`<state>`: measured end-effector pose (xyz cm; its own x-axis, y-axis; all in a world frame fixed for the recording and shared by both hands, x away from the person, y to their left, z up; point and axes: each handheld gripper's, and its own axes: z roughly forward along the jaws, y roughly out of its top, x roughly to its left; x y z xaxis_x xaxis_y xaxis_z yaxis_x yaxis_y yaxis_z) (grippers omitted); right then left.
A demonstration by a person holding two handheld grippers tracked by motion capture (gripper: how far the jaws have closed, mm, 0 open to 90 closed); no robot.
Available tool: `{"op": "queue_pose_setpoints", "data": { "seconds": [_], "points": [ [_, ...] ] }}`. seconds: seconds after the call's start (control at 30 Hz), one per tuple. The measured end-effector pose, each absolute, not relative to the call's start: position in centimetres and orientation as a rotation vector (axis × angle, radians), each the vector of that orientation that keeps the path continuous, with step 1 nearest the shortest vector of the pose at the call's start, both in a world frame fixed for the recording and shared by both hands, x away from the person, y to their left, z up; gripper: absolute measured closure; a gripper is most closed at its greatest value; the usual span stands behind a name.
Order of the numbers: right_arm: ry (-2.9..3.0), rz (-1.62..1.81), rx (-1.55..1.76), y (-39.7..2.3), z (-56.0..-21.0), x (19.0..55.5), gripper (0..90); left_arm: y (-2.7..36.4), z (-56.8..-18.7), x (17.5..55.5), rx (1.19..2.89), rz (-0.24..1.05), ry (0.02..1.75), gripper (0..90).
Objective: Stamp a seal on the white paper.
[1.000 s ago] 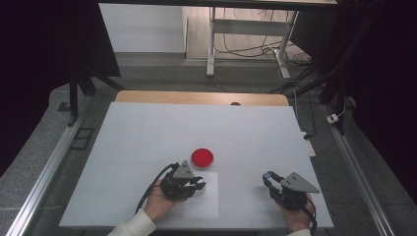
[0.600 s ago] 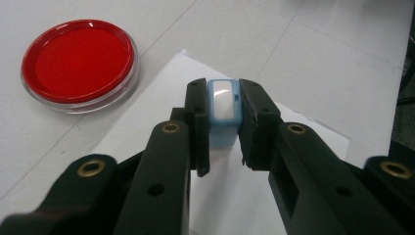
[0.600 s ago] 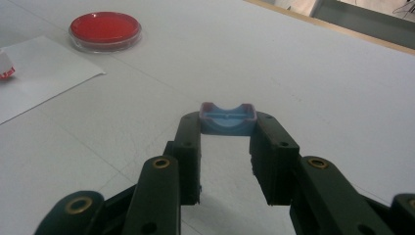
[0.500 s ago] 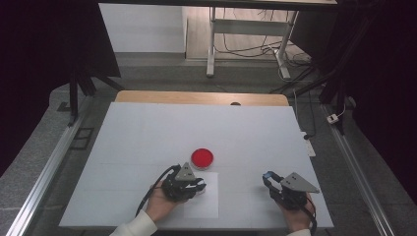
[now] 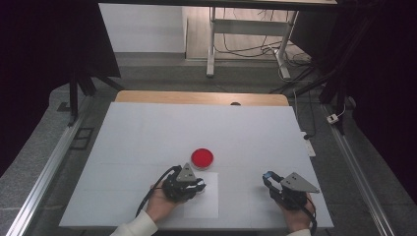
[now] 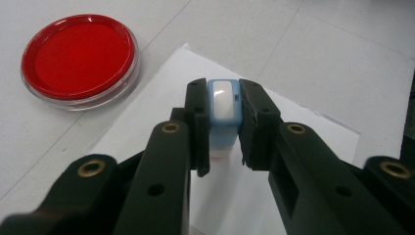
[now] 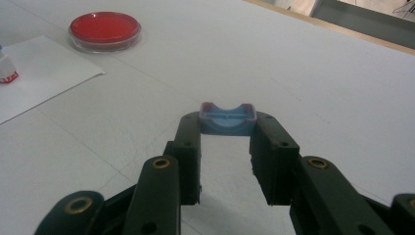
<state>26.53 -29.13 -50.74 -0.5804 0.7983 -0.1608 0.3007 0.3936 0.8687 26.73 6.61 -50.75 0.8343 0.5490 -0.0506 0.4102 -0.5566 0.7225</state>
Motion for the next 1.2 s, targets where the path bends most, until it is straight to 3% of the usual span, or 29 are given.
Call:
{"op": "queue_pose_setpoints", "data": {
  "seconds": [1.2],
  "points": [
    [2.083,1.138,0.934,-29.1,-50.74,26.53,65.0,5.88,-50.86,26.33,2.298,0.28,0.698,76.4]
  ]
}}
